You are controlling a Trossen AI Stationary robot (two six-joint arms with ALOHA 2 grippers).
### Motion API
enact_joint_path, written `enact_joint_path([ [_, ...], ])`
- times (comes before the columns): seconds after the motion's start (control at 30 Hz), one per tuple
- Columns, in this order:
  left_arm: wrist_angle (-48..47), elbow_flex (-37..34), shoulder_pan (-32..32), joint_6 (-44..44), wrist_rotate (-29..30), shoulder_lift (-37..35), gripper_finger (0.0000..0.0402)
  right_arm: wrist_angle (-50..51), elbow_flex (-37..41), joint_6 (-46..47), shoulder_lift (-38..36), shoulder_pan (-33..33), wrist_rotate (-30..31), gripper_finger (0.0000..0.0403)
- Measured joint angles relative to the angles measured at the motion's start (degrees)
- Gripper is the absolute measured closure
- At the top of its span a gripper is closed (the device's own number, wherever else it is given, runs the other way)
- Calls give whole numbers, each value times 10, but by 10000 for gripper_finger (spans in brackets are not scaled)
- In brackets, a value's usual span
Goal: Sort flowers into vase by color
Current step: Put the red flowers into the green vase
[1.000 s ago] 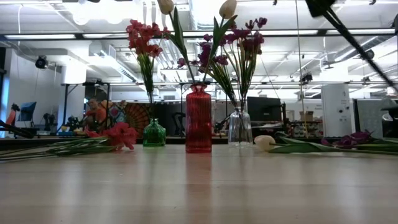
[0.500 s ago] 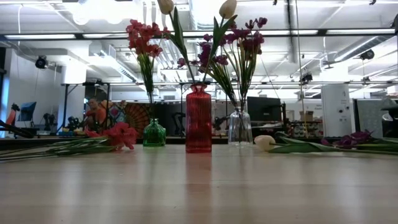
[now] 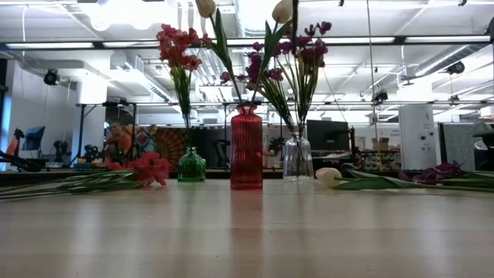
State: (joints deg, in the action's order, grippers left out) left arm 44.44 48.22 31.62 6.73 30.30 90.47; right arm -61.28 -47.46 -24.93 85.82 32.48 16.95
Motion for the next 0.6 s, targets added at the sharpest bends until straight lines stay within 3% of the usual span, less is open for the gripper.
enact_joint_path([
  [0.2,15,26,-13,-1,-29,39,166,26,-21,3,0,-16,-24,385],
  [0.6,11,102,-19,33,-29,98,189,68,-42,11,10,-28,-26,385],
])
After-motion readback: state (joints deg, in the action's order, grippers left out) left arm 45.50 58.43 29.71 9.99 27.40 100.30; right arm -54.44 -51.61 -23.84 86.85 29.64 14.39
